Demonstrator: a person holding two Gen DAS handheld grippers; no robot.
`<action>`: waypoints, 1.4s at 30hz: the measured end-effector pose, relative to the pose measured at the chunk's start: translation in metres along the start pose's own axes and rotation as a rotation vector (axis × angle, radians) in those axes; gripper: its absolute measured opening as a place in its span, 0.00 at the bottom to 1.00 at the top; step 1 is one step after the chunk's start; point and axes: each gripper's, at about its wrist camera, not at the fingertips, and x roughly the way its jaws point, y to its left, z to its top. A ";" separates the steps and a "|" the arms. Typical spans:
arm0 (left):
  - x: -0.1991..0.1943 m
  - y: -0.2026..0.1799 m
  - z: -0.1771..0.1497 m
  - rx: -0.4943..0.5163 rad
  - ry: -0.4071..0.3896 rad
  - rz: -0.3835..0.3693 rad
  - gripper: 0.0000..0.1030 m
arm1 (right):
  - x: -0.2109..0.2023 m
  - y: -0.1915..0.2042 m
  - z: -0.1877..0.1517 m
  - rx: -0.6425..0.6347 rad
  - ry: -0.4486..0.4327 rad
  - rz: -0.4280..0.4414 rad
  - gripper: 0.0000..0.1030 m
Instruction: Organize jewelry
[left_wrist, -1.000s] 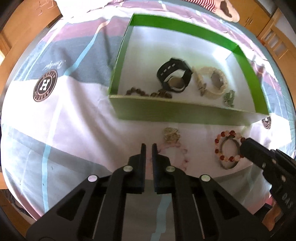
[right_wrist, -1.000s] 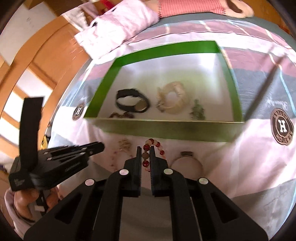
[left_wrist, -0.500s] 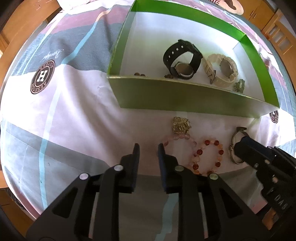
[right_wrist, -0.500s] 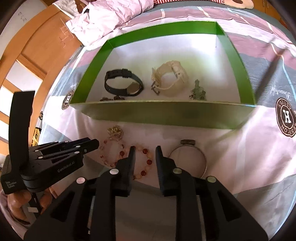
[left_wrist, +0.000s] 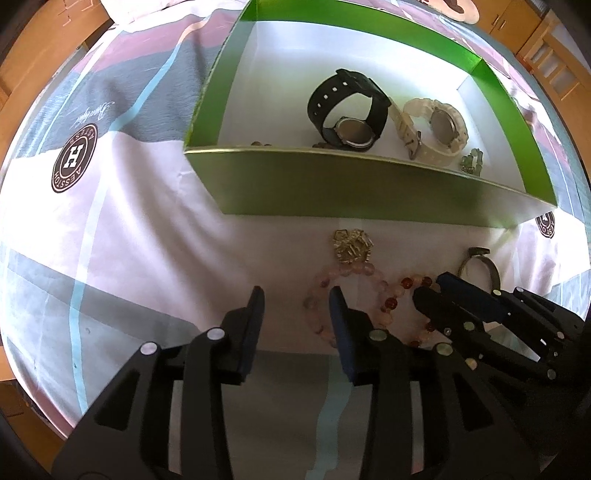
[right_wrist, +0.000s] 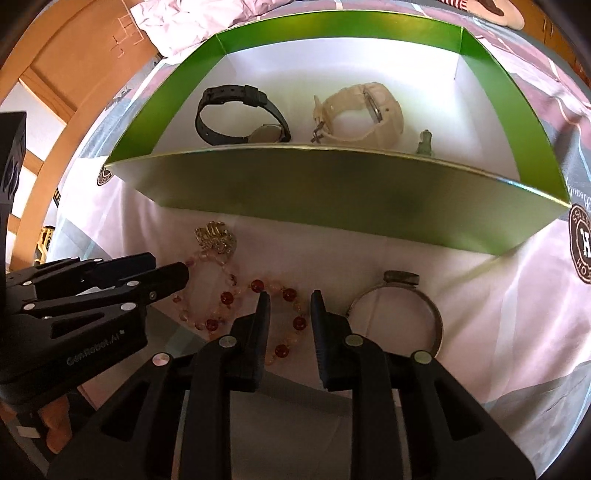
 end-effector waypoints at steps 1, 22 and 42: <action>0.003 -0.001 0.002 0.001 0.004 0.003 0.36 | 0.000 0.001 0.000 -0.003 0.000 0.004 0.28; 0.011 -0.048 -0.008 0.072 -0.029 0.044 0.11 | 0.004 0.016 -0.009 -0.127 -0.040 -0.154 0.20; -0.037 -0.063 0.002 0.051 -0.136 -0.071 0.07 | -0.063 -0.005 0.002 -0.022 -0.173 -0.020 0.07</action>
